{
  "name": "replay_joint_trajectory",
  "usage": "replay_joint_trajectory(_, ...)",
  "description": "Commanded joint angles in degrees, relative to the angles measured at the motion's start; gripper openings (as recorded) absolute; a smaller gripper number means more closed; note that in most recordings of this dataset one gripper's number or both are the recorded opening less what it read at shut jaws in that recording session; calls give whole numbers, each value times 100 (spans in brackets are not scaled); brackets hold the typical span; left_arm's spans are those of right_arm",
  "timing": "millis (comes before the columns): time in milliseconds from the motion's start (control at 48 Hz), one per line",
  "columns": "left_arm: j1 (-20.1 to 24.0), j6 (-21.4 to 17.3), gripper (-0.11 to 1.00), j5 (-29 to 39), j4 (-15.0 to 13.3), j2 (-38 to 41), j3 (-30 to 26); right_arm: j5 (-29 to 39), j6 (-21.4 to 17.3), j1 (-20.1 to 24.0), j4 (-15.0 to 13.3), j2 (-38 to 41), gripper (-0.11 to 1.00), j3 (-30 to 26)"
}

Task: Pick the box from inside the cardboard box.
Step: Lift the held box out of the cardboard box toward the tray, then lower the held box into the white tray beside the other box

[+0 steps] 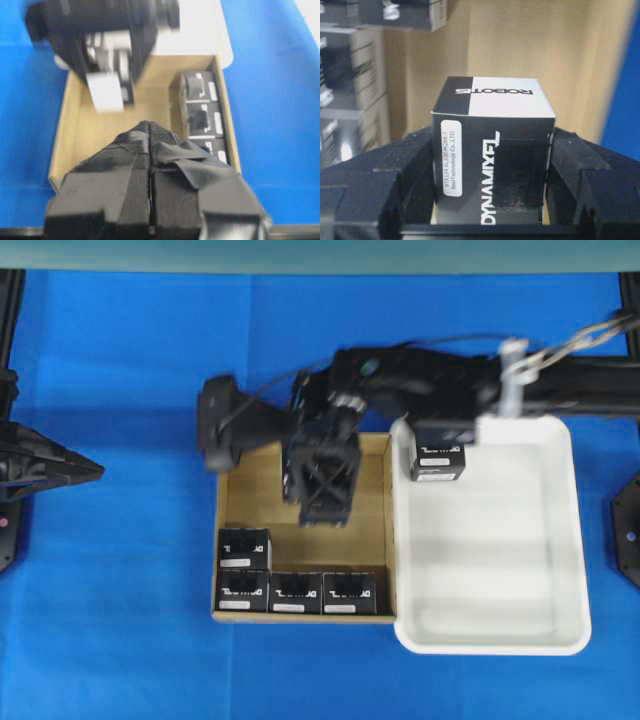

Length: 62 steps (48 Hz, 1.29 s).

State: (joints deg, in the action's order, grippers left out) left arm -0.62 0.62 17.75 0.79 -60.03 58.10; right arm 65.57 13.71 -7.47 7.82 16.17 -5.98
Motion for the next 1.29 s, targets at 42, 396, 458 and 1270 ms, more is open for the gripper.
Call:
replay_joint_trajectory(42, 0, 18, -7, -35, 18, 26, -176, 439, -53, -193, 18, -580, 61, -246)
replay_joint_trajectory(396, 0, 18, -7, -35, 18, 18, -176, 1292, -70, -571, 9, -1582, 61, -334)
replay_joint_trajectory(458, -9, 18, -7, -35, 18, 18, -176, 1362, -70, -624, -9, -1705, 61, -316)
replay_joint_trajectory(1270, -70, 18, -7, -114, 18, -9, -229, 1415, 237, -1564, -18, -3568, 61, 2109)
